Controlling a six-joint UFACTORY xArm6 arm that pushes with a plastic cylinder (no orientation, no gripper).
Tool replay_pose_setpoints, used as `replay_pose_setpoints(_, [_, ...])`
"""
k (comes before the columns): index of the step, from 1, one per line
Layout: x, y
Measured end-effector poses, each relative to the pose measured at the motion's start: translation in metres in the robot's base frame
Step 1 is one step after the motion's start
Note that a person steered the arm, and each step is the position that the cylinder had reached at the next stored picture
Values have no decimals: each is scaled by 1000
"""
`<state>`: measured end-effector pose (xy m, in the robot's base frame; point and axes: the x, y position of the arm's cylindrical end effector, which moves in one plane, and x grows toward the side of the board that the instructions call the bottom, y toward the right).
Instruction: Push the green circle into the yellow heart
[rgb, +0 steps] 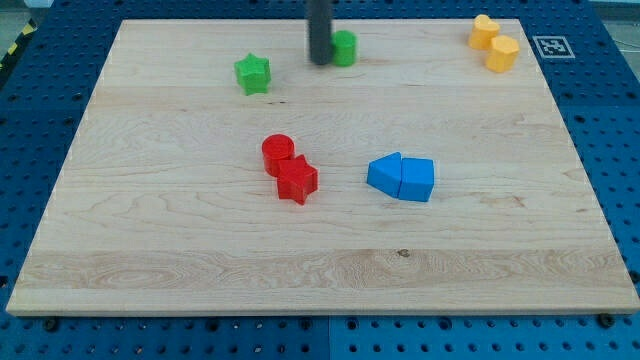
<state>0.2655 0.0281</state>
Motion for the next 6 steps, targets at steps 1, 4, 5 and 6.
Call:
replay_pose_setpoints(1, [-16,64])
replay_pose_setpoints(4, [-43,23])
replay_pose_setpoints(5, [-43,62])
replay_pose_setpoints(6, [-44,105])
